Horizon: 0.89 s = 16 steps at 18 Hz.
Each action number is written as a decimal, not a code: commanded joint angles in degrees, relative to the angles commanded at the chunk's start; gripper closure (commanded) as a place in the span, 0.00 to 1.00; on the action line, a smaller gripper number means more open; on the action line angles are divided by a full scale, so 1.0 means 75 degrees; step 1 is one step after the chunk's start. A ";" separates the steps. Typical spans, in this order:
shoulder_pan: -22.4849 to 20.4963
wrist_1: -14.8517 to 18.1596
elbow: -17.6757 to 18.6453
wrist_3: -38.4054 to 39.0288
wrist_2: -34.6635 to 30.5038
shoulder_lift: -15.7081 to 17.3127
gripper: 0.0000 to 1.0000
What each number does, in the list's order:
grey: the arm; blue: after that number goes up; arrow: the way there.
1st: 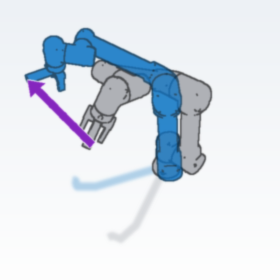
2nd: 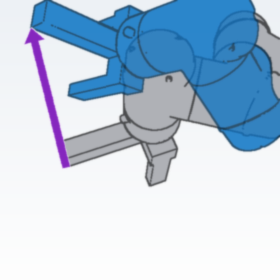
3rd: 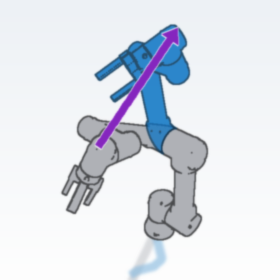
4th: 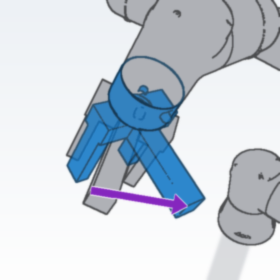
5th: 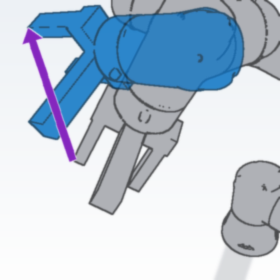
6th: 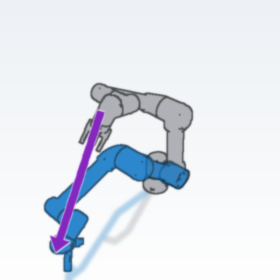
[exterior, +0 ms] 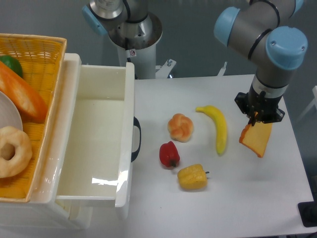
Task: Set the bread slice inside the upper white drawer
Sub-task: 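Carry the held bread slice with the gripper toward the open white drawer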
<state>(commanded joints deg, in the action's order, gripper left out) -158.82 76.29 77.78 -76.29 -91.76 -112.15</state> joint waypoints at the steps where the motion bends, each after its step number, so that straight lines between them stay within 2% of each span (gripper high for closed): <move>1: 0.0035 0.0000 0.0000 0.0012 0.0012 0.0000 1.00; 7: 0.0292 0.0363 0.0000 0.0607 0.0362 0.0327 1.00; 11: 0.0538 0.0387 0.0012 0.1088 0.1369 0.0609 1.00; 16: 0.0773 0.0387 0.0058 0.2236 0.2879 0.1112 1.00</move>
<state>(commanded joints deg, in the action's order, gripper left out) -153.02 79.19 78.22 -59.52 -70.16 -103.81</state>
